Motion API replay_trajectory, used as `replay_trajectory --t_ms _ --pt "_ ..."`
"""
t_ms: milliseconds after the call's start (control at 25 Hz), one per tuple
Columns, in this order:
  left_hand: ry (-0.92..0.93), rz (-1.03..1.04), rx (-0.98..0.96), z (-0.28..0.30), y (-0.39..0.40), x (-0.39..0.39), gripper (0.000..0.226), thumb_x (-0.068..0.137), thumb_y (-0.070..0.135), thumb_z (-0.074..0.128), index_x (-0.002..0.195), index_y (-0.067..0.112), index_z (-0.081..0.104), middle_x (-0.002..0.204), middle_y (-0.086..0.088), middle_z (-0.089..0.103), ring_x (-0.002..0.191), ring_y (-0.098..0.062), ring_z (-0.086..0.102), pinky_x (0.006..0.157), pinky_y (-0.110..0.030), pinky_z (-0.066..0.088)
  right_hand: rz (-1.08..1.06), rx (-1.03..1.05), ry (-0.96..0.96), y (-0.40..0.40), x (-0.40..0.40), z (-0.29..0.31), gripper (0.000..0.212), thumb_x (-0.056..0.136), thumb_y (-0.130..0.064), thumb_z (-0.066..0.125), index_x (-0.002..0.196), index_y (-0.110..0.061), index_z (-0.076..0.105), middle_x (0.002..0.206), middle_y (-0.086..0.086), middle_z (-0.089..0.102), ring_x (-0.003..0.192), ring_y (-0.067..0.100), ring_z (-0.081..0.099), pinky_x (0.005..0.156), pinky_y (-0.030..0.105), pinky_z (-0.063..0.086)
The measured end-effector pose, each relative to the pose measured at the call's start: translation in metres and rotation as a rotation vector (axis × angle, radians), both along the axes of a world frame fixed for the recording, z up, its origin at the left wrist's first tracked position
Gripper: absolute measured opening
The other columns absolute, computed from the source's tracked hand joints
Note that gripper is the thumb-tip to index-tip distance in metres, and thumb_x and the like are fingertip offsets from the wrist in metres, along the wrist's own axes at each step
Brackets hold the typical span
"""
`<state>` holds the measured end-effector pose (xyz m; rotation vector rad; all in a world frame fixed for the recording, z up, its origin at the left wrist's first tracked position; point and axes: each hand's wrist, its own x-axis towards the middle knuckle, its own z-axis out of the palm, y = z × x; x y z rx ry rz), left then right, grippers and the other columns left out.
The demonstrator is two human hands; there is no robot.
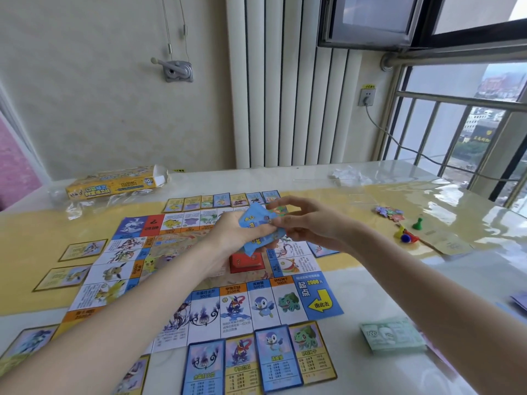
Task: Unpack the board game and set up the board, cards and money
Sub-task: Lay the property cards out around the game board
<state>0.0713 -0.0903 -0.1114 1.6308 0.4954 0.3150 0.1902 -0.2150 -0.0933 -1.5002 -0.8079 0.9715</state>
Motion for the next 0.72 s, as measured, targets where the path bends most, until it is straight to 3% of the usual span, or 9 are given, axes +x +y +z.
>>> replay_trajectory --t_ms 80,160,320,480,560,640,720 --pt "-0.026 0.06 -0.049 0.003 0.002 -0.009 0.015 0.078 0.022 0.071 0.085 0.01 0.065 0.072 -0.003 0.069 0.057 -0.012 0.065 0.055 -0.024 0.052 -0.008 0.031 0.013 0.002 -0.002 0.003 0.019 0.086 -0.001 0.057 0.1 -0.013 0.059 0.09 0.013 0.058 0.059 0.011 0.052 0.05 0.018 0.045" --pt "-0.046 0.14 -0.085 0.008 0.009 -0.016 0.021 0.081 0.028 0.067 0.089 0.009 0.063 0.076 -0.006 0.066 0.063 -0.016 0.061 0.061 -0.028 0.048 -0.046 0.071 0.052 0.001 -0.001 0.007 0.015 0.087 0.0 0.055 0.098 -0.008 0.061 0.09 0.015 0.059 0.061 0.013 0.055 0.05 0.017 0.048" --pt "0.024 0.088 0.041 0.021 0.017 -0.032 0.022 0.084 0.027 0.065 0.094 0.007 0.064 0.084 -0.011 0.064 0.068 -0.02 0.061 0.066 -0.031 0.047 -0.09 0.02 0.049 -0.004 -0.003 0.015 0.01 0.086 -0.002 0.057 0.089 0.001 0.066 0.084 0.015 0.067 0.058 0.013 0.065 0.049 0.015 0.052" --pt "-0.021 0.024 -0.262 0.024 0.008 -0.039 0.007 0.085 0.007 0.062 0.091 0.005 0.062 0.067 -0.008 0.069 0.046 -0.01 0.06 0.044 -0.018 0.049 -0.001 0.16 0.214 -0.003 -0.013 0.018 0.017 0.087 -0.007 0.052 0.098 0.0 0.064 0.091 0.015 0.071 0.075 0.017 0.07 0.062 0.019 0.057" --pt "-0.03 0.015 -0.372 0.024 0.005 -0.04 0.003 0.087 0.005 0.057 0.087 0.006 0.06 0.06 -0.007 0.068 0.042 -0.008 0.057 0.041 -0.017 0.047 0.022 0.163 0.091 -0.002 -0.014 0.019 0.012 0.08 -0.008 0.058 0.09 -0.001 0.063 0.088 0.009 0.069 0.078 0.015 0.066 0.065 0.02 0.055" --pt "0.008 -0.022 -0.353 0.023 0.001 -0.042 0.007 0.09 0.004 0.054 0.087 0.009 0.058 0.058 -0.007 0.068 0.041 -0.008 0.057 0.04 -0.016 0.047 0.02 0.114 -0.052 0.0 -0.015 0.02 0.013 0.073 -0.016 0.064 0.077 -0.004 0.06 0.081 0.004 0.068 0.078 0.015 0.062 0.07 0.025 0.053" --pt "0.008 -0.012 -0.293 0.023 0.0 -0.043 0.009 0.091 0.004 0.053 0.087 0.009 0.058 0.056 -0.005 0.067 0.041 -0.007 0.057 0.04 -0.016 0.046 -0.012 0.079 -0.068 0.002 -0.014 0.021 0.014 0.075 -0.018 0.066 0.072 -0.007 0.058 0.078 0.005 0.069 0.078 0.016 0.064 0.072 0.028 0.053"
